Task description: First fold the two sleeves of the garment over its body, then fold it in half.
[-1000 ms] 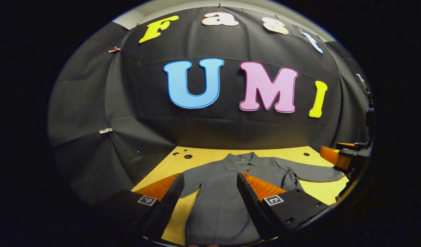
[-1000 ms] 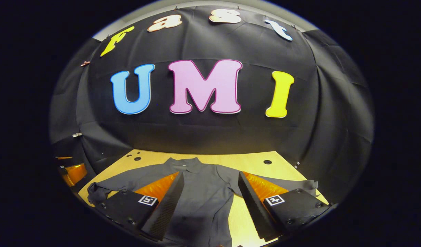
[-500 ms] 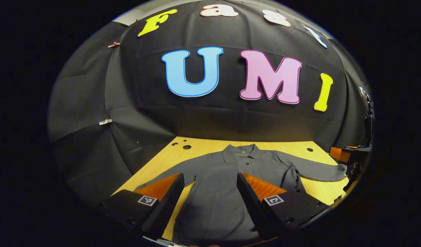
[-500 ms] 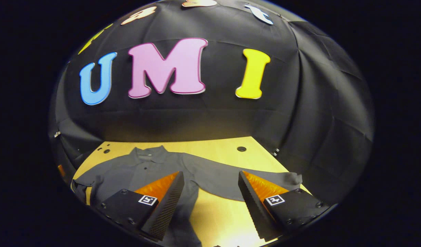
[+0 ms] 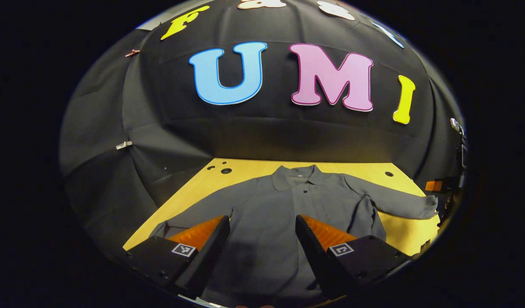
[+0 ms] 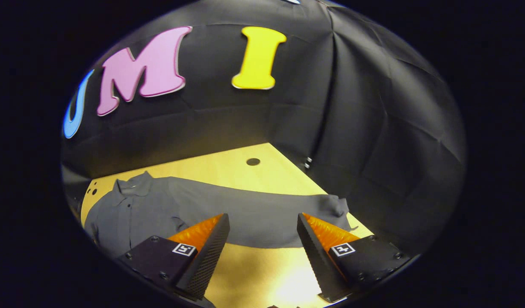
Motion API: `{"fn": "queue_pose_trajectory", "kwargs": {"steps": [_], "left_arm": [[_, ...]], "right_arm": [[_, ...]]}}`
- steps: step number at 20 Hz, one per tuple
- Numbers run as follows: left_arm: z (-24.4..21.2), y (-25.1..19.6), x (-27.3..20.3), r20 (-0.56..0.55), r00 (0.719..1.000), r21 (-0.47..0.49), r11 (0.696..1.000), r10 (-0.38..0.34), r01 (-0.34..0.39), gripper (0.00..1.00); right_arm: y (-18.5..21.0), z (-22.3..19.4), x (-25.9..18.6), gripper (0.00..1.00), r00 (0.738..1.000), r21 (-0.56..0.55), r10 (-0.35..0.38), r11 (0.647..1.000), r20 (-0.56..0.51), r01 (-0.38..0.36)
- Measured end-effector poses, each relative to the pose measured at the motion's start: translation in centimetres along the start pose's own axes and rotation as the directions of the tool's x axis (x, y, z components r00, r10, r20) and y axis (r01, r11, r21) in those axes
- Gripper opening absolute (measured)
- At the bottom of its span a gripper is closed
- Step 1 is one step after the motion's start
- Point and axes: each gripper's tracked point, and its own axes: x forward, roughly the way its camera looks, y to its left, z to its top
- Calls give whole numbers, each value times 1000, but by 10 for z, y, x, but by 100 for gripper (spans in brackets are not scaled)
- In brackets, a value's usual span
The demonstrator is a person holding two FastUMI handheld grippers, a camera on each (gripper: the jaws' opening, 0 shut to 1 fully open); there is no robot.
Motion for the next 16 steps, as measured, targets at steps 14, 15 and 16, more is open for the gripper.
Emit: {"fn": "queue_pose_trajectory", "kwargs": {"steps": [14,15,16], "left_arm": [[-9,-14,22,-47,999,27,1000,4,-3,98],[-9,-16,24,-48,999,30,1000,1,1,98],[-8,-18,25,-50,999,36,999,-2,4,98]], "right_arm": [[-126,-52,99,98,939,111,-258,951,-227,288],[-137,-54,102,98,932,125,-273,943,-239,308],[-144,-56,105,98,926,141,-282,936,-252,324]]}}
